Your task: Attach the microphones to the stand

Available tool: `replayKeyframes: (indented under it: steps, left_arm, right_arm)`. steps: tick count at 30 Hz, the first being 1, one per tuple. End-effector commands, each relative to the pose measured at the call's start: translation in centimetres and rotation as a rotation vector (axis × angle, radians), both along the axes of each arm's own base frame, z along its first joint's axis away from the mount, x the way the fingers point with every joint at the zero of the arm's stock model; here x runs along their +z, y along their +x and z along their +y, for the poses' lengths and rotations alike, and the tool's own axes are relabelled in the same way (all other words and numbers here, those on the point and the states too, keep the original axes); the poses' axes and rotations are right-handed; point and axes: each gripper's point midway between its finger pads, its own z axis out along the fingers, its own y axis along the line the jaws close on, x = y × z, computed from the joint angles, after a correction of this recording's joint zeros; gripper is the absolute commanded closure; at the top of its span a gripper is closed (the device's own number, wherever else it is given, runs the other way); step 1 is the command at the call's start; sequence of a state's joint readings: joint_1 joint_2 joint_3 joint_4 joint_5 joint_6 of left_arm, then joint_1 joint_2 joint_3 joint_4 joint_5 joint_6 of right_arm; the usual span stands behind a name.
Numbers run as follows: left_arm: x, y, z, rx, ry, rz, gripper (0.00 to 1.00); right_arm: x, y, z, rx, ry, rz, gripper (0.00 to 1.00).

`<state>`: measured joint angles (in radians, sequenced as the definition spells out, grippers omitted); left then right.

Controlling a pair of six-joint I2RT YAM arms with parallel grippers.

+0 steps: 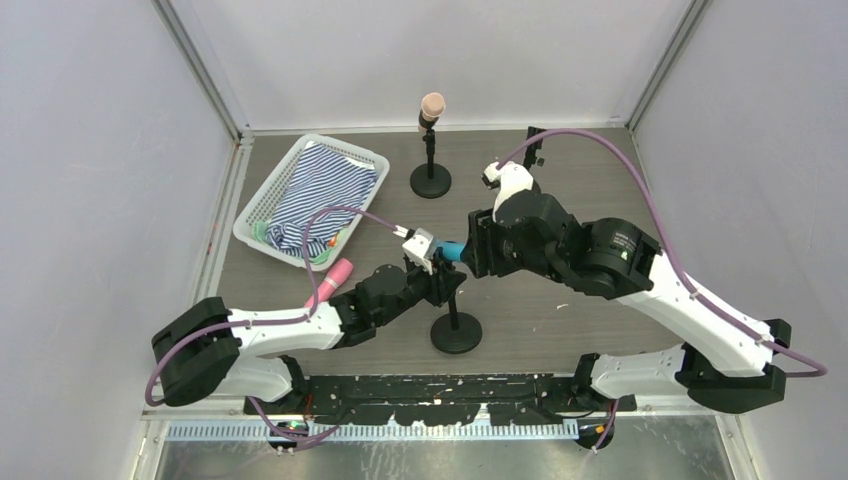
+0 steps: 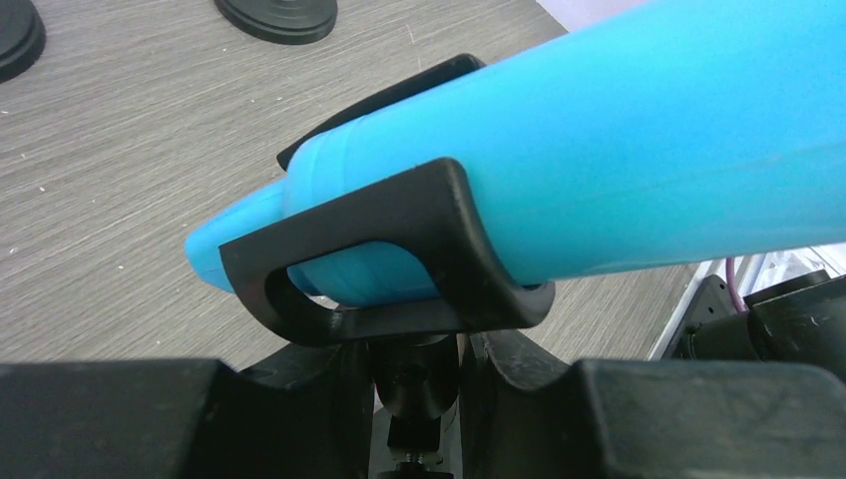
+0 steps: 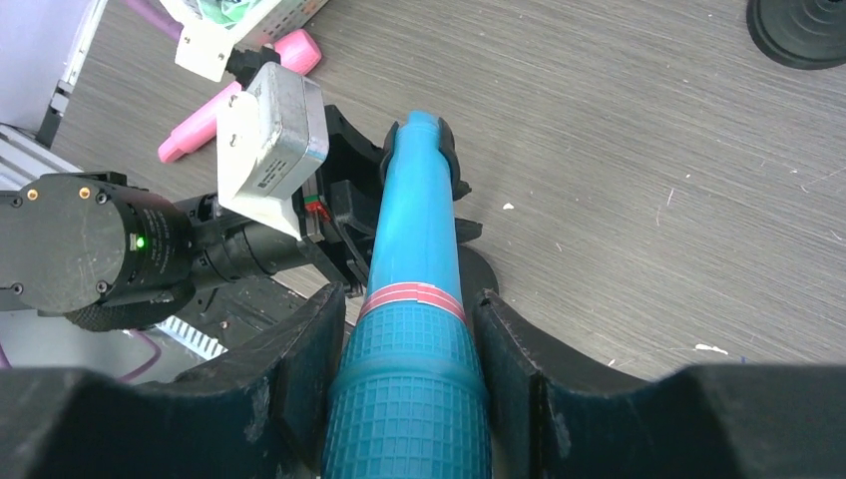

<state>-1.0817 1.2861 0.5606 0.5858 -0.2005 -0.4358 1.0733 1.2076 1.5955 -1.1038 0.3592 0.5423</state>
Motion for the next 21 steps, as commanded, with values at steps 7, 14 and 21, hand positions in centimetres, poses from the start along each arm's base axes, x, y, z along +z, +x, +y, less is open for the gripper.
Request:
replayKeyframes:
  steps: [7, 14, 21]
  left_arm:
    - [3.1, -2.5, -2.2, -0.137, 0.021, -0.158, 0.99]
    - [3.3, -2.9, -2.4, -0.143, 0.022, -0.167, 0.99]
    - [3.6, -3.2, -2.8, -0.152, 0.022, -0.179, 0.99]
  right_arm:
    - [-7.8, 1.8, -0.4, -0.017, -0.285, 0.100, 0.99]
    - [-10.0, 2.5, -0.4, -0.032, -0.318, 0.126, 0.99]
    - [-12.2, 3.1, -0.3, -0.040, -0.361, 0.153, 0.99]
